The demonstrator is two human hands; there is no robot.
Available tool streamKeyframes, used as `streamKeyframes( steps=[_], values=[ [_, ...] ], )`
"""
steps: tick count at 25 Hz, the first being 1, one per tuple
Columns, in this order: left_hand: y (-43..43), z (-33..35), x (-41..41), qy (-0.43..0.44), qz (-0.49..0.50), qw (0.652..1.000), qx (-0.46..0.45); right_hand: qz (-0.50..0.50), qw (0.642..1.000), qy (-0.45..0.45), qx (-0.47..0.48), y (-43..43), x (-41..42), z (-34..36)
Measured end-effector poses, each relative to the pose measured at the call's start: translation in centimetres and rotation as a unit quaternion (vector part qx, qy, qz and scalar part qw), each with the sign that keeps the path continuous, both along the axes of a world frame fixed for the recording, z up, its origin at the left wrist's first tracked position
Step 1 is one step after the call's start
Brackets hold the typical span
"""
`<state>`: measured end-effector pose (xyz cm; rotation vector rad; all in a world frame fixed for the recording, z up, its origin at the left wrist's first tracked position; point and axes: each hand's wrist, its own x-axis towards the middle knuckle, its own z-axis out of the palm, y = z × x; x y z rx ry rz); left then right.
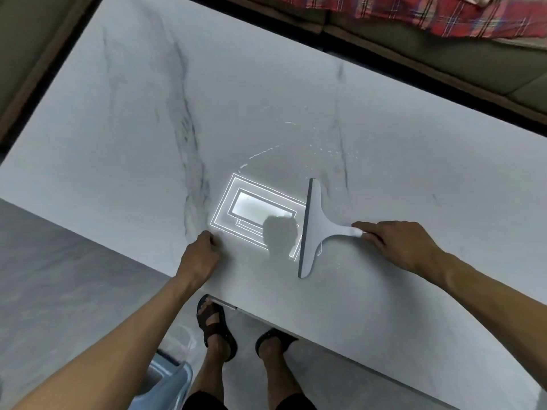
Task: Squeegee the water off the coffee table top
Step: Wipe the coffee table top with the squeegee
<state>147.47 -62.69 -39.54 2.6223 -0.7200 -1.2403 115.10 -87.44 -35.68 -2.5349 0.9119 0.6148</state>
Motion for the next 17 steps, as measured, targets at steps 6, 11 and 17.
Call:
streamKeyframes(
  steps=[6, 11, 17],
  values=[
    [-3.5, 1.1, -1.9, 0.023, -0.025, 0.999, -0.019, -0.163, 0.986, -0.017, -0.027, 0.4, -6.4, 2.8],
    [-5.7, 1.8, -0.7, 0.018, 0.013, 0.999, -0.039, -0.327, 0.943, -0.061, -0.001, 0.4, -3.8, 2.8],
    [-9.5, 0.7, 4.1, -0.050, 0.011, 0.995, -0.089, -0.391, 0.906, -0.156, 0.050, -4.4, 9.0, 1.4]
  ],
)
